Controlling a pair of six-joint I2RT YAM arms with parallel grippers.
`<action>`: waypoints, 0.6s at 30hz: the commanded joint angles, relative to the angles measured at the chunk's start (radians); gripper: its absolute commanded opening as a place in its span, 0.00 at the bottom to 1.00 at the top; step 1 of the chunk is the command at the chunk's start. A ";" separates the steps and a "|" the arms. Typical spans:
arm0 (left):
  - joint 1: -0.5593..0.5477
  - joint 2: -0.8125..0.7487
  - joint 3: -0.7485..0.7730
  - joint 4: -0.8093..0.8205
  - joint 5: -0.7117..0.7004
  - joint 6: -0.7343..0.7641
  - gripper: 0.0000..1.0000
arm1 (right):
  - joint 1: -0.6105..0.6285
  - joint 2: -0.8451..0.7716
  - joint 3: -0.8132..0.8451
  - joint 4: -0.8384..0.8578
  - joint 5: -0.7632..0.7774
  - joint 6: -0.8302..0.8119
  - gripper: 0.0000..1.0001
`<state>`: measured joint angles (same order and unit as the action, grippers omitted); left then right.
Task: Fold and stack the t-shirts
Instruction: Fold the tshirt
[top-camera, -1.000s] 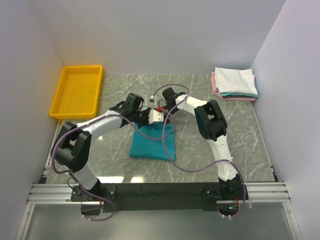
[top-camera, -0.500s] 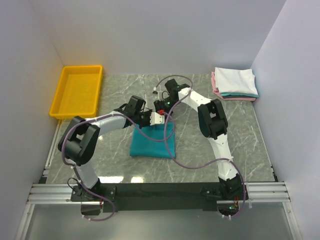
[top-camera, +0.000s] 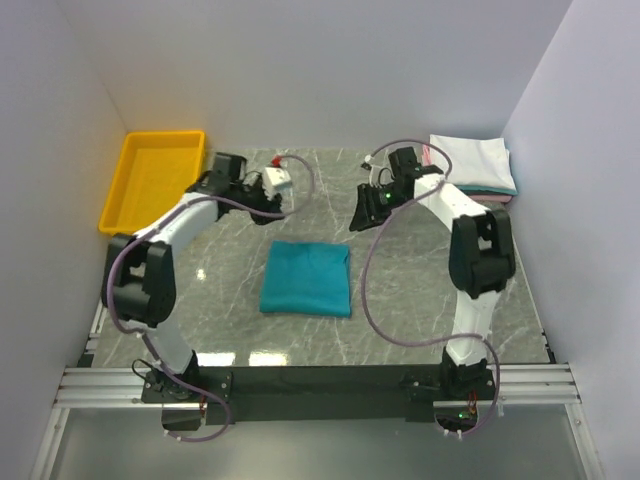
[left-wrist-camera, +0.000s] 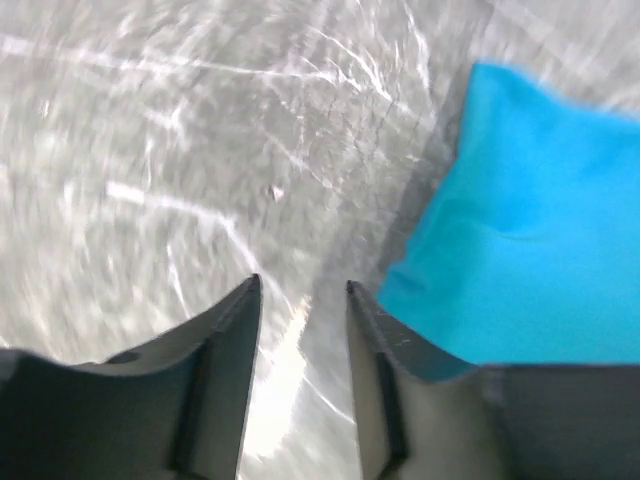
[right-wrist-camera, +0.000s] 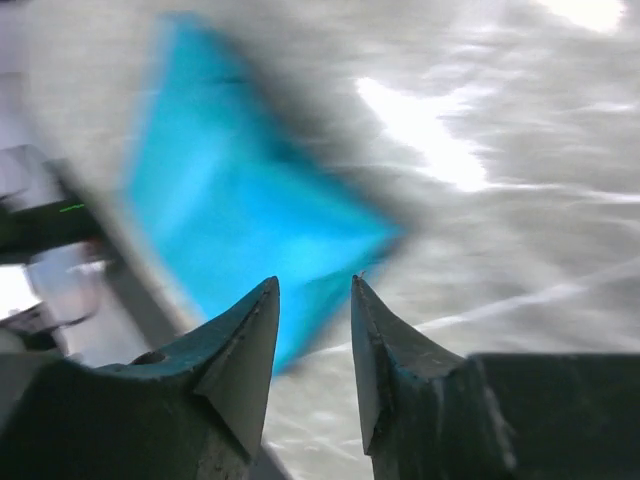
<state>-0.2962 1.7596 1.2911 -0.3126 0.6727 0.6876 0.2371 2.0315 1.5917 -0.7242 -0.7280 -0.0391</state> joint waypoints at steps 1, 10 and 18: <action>0.051 -0.071 0.010 -0.117 0.206 -0.238 0.43 | 0.042 -0.160 -0.132 0.184 -0.244 0.143 0.41; 0.058 0.061 -0.142 0.187 0.243 -0.839 0.40 | 0.137 -0.027 -0.291 0.351 -0.260 0.285 0.41; 0.147 0.337 -0.021 0.221 0.194 -0.984 0.39 | 0.077 0.108 -0.197 0.296 0.025 0.291 0.43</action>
<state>-0.1886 2.0457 1.2007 -0.1307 0.8761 -0.1993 0.3435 2.1284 1.3354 -0.4404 -0.9226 0.2626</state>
